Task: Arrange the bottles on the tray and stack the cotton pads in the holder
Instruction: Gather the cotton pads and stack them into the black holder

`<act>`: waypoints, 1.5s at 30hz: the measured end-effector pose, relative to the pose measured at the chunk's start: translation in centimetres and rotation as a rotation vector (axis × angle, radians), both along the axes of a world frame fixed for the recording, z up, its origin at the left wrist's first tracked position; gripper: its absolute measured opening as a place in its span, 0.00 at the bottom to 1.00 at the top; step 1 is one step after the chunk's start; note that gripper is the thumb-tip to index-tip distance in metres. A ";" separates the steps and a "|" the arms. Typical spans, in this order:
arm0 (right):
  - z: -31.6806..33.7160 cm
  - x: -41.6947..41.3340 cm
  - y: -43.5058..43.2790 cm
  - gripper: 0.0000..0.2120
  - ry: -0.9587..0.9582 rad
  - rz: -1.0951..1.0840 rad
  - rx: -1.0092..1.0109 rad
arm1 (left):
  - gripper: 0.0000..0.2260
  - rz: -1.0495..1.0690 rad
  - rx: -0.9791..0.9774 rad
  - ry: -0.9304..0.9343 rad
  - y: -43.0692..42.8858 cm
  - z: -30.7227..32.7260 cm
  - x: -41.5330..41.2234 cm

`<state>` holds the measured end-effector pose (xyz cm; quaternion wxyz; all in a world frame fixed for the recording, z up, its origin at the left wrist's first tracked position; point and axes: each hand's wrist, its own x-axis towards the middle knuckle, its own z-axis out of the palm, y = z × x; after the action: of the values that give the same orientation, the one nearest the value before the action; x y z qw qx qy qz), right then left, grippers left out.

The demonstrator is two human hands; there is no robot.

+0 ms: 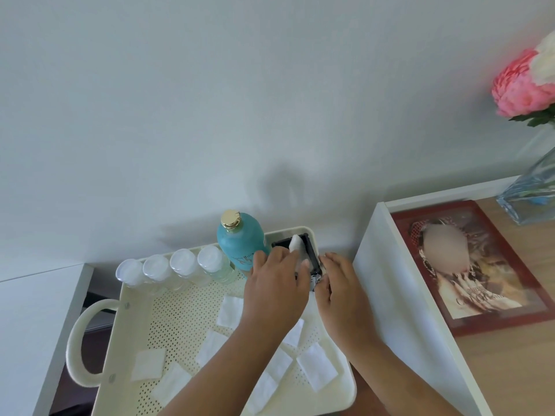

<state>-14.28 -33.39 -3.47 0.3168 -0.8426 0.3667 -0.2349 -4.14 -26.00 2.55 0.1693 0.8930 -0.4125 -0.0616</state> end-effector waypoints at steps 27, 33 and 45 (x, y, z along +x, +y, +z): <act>-0.1 0.0 0.0 0.16 -0.084 -0.004 -0.007 | 0.33 -0.095 0.274 -0.246 -0.4 -1.0 -0.1; -0.1 0.0 0.0 0.18 -0.082 -0.003 -0.014 | 0.31 -0.118 0.253 -0.251 -0.4 -0.4 0.4; -0.6 0.1 -0.1 0.18 -0.058 -0.006 -0.026 | 0.23 -0.204 0.265 -0.257 0.2 -1.0 1.6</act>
<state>-14.22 -33.45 -4.03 0.3156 -0.8383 0.3570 -0.2649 -2.59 -25.84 1.54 -0.0106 0.8615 -0.5073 -0.0179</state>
